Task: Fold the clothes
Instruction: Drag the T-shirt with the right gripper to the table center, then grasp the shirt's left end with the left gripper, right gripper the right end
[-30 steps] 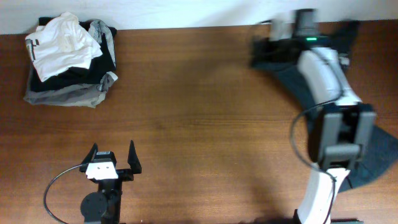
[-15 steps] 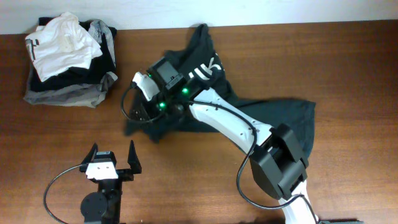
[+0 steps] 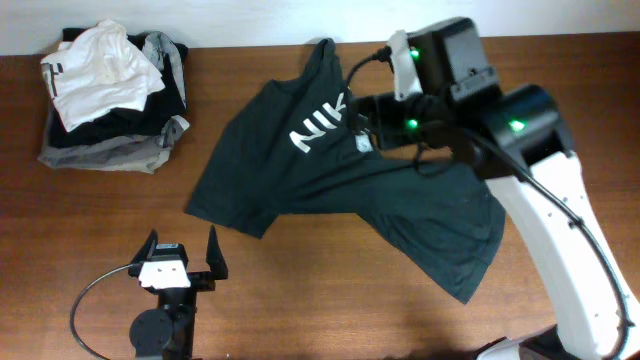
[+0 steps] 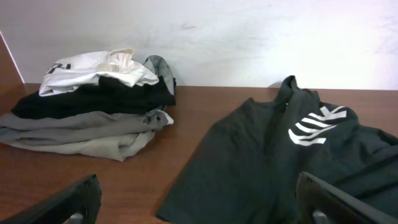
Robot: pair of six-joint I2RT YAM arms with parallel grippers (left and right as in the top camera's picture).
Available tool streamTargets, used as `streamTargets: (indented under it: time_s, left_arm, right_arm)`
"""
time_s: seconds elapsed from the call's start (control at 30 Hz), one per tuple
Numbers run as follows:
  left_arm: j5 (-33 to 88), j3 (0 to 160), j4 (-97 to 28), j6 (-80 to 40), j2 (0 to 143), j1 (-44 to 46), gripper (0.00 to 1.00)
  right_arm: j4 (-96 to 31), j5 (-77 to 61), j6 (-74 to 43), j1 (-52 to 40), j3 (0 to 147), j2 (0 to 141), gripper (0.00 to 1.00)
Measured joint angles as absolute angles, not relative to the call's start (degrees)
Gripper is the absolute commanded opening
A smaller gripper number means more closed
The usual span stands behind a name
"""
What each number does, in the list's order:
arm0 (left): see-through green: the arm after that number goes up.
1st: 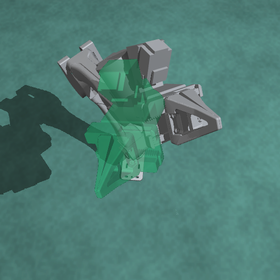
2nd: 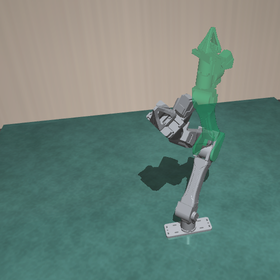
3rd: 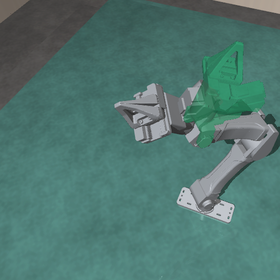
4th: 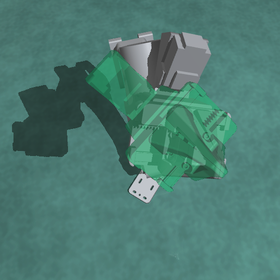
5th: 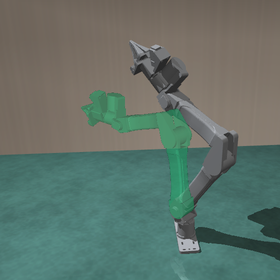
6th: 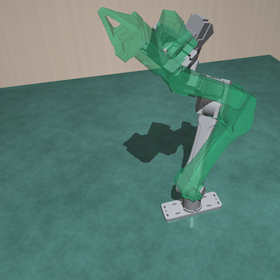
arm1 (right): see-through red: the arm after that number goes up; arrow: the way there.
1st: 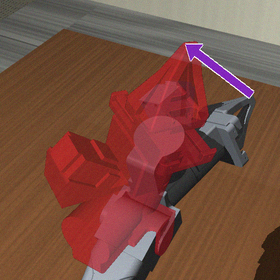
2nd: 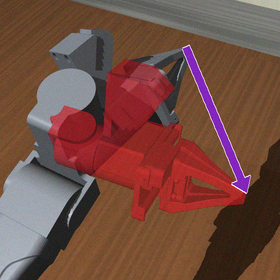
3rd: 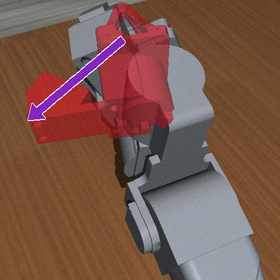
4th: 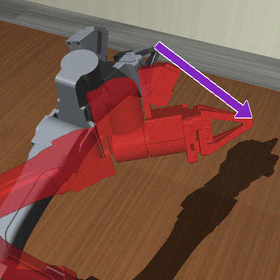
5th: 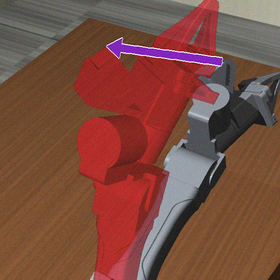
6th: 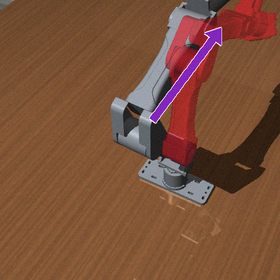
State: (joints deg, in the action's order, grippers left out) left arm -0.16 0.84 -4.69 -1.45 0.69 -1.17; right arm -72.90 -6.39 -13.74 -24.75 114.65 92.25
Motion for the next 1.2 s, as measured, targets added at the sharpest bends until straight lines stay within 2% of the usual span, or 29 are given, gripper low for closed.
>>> streamTargets:
  time_s: [0.07, 0.13, 0.23, 0.3, 0.4, 0.53, 0.57, 0.7, 0.8, 1.03, 1.13, 1.17, 1.2]
  left_arm:
    - [2.59, 0.71, -2.02, -1.48, 0.69, -1.17, 0.99]
    - [11.49, 0.56, 4.49, -1.54, 0.71, -1.23, 0.99]
    - [16.34, 1.26, 4.97, -7.2, 1.69, -1.26, 0.99]
    - [17.39, 6.92, 1.41, -10.07, 9.26, -1.26, 0.99]
    - [19.2, 25.02, -8.86, -7.7, 31.53, -1.26, 0.99]
    - [24.51, 42.06, -12.32, -6.07, 52.14, -1.32, 0.99]
    - [24.4, 44.27, -14.57, -6.83, 56.21, -1.32, 0.99]
    - [16.62, 62.0, -43.22, -11.88, 78.46, -1.32, 0.99]
    - [12.71, 68.23, -44.49, -12.91, 88.77, -1.39, 0.99]
    - [10.07, 68.31, -43.57, -23.31, 105.93, -6.61, 0.99]
    - [8.49, 68.58, -42.22, -24.32, 109.34, -6.55, 0.94]
    - [8.19, 68.82, -42.19, -24.6, 109.62, -6.55, 0.89]
    - [7.51, 69.25, -42.17, -24.73, 110.06, -6.55, 0.76]
  right_arm:
    - [-77.45, -7.16, -15.27, -23.57, 114.69, 91.85, 0.99]
    - [-79.79, -6.81, -18.31, -21.39, 114.65, 91.66, 0.99]
    - [-83.37, -4.1, -22.59, -16.21, 114.63, 89.34, 0.99]
    - [-85.6, -3.42, -23.66, -13.72, 114.65, 87.46, 0.99]
    - [-87.48, -3.01, -24.01, -12.84, 114.56, 86.91, 0.99]
    - [-89.23, -2.76, -24.05, -12.82, 114.54, 86.91, 0.99]
    - [-89.54, -2.37, -24.49, -12.78, 114.54, 86.91, 0.99]
    - [-92.6, 2.74, -29.17, -8.23, 114.54, 85.32, 0.99]
    - [-95.48, 3.92, -30.37, -4.14, 114.54, 84.09, 0.99]
    - [-96.95, 4.73, -31.11, 5.74, 114.54, 81.56, 0.99]
    - [-96.97, 4.73, -30.35, 6.31, 114.34, 80.95, 0.98]
    - [-96.9, 4.86, -30.0, 6.31, 114.02, 80.93, 0.99]
    - [-96.9, 5.04, -29.8, 6.39, 113.03, 80.82, 0.99]
